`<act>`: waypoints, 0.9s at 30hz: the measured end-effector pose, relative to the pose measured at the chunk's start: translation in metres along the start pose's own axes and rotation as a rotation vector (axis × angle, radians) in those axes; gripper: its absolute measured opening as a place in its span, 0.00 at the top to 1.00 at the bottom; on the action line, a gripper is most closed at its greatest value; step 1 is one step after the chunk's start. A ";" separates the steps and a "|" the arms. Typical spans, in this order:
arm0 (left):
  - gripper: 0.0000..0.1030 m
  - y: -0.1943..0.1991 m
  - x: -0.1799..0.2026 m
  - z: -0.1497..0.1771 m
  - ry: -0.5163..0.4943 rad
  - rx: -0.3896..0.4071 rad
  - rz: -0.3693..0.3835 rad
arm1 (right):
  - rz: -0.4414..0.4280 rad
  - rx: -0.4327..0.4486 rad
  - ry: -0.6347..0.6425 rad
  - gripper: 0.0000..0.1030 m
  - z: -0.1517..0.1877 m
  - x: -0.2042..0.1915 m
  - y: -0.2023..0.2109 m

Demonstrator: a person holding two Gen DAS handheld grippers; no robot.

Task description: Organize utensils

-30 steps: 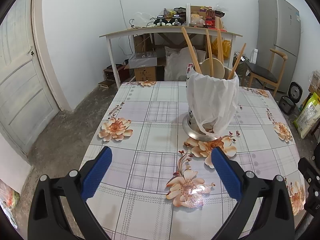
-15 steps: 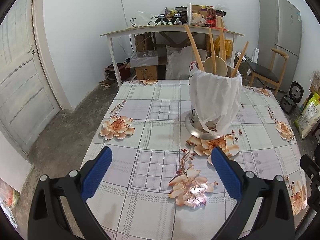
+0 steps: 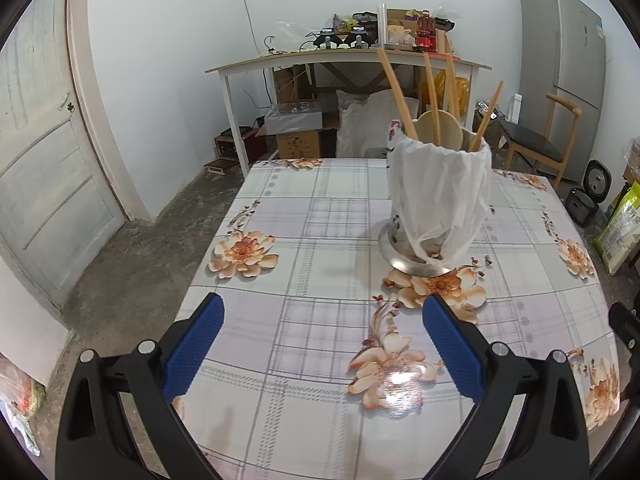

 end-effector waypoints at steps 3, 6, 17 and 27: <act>0.05 -0.001 -0.009 0.003 0.002 -0.007 -0.025 | 0.006 0.003 -0.003 0.08 0.000 0.002 0.001; 0.05 -0.001 -0.018 0.007 0.010 -0.021 -0.043 | 0.013 0.007 -0.005 0.08 0.000 0.004 0.002; 0.05 0.001 -0.028 0.011 0.020 -0.023 -0.056 | 0.043 0.016 -0.012 0.08 0.000 0.014 0.004; 0.05 0.003 -0.024 0.011 0.010 -0.021 -0.050 | 0.047 0.018 -0.013 0.08 0.000 0.017 0.004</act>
Point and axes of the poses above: each gripper's, at about its wrist camera, not at the fingertips, and y roughly against the way its jaws point, x to its right, z to its underside, the point moved 4 cm from there along -y, roughly the way its jaws point
